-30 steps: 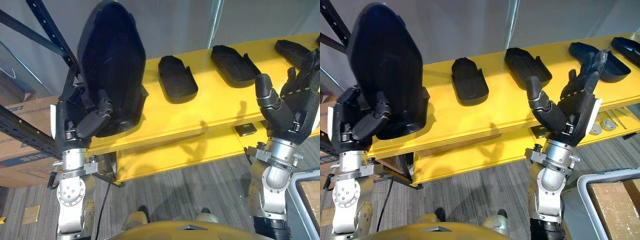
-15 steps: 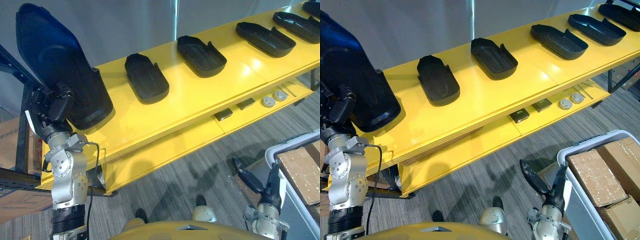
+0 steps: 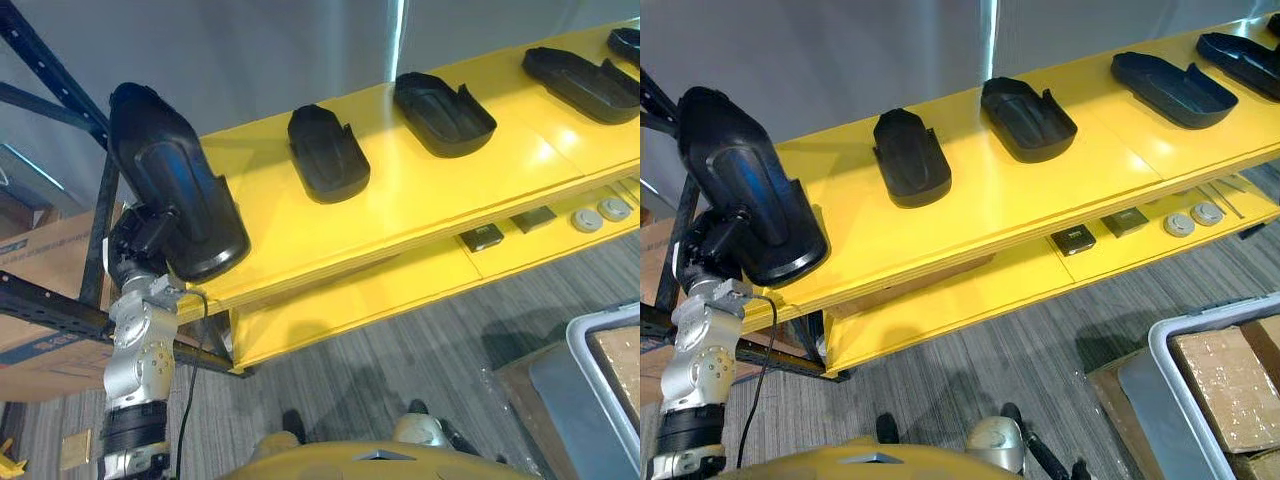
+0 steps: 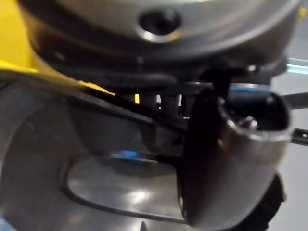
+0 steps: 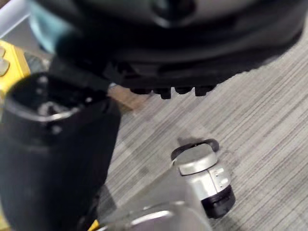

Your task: Walk over and take three plastic housings, then place them on the shelf

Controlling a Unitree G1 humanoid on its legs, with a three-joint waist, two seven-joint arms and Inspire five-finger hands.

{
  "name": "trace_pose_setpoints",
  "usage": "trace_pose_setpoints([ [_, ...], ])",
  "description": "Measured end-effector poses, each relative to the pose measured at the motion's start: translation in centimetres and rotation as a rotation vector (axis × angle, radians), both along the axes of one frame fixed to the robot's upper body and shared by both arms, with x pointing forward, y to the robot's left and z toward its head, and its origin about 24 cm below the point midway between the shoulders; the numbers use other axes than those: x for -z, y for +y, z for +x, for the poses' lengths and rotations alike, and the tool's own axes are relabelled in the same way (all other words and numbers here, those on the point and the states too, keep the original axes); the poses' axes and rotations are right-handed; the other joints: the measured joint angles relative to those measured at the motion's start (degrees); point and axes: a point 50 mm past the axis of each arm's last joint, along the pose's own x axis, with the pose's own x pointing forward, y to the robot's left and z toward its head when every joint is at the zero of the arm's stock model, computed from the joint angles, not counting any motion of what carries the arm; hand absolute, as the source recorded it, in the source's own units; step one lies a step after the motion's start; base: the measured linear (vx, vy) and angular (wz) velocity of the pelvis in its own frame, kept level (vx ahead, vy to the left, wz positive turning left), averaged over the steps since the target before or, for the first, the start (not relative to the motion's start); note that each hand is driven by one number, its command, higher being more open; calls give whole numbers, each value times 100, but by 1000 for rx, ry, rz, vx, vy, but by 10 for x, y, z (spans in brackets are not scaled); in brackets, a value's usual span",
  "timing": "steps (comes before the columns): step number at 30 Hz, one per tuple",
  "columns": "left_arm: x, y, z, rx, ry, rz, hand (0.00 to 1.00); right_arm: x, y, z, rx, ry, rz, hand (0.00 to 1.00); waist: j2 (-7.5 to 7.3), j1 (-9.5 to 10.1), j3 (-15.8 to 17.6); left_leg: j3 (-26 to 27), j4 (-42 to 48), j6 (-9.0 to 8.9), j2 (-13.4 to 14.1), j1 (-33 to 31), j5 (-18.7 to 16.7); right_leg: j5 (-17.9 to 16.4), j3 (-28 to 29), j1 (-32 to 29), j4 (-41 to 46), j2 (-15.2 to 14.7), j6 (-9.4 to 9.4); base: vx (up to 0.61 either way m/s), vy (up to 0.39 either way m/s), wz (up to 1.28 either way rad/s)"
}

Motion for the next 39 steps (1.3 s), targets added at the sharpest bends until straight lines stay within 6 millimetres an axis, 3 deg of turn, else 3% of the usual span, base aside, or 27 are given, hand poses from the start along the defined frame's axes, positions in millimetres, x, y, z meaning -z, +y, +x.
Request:
trace_pose_setpoints([
  [7, -14, 7, 20, 45, -16, 2, 0, -8, -29, 31, -28, -86, -49, 100, 114, 62, 256, -208, -26, 22, -103, -48, 80, -255, -153, -122, 425, -140, 43, -24, 0, 15],
  [16, -30, 19, 41, 89, 7, 12, 0, -14, -25, 76, -115, -172, -34, 100, 102, 131, 546, -426, -201, -17, -185, -168, 324, -655, -314, -509, 1188, -305, 11, -4, -17, 16],
  [21, -34, 21, 48, 94, 10, 4, 0, -18, -25, 85, -135, -202, -43, 100, 27, 121, 763, -347, -204, -28, -181, -290, 323, -666, -281, -671, 1279, -327, 10, -24, 5, -1],
  [26, -52, 15, 63, 132, -44, -25, 0, -21, -20, 91, -178, -218, -44, 100, -128, 138, 985, 232, -187, -51, -86, -341, 310, -660, -272, -705, 1286, -384, 21, -4, 7, 2],
  [32, -61, 9, 72, 186, -76, -57, 0, -27, -15, 104, -203, -273, -42, 100, -154, 305, 1001, 469, -183, -46, -65, -344, 319, -649, -205, -749, 1247, -395, 32, 14, 6, -4],
  [39, -75, 6, 82, 246, -60, 38, 0, -28, -11, 107, -193, -289, -25, 100, -261, 414, 1061, 786, -73, -43, 29, -337, 206, -544, -159, -656, 1064, -399, 104, -3, 11, -3],
])
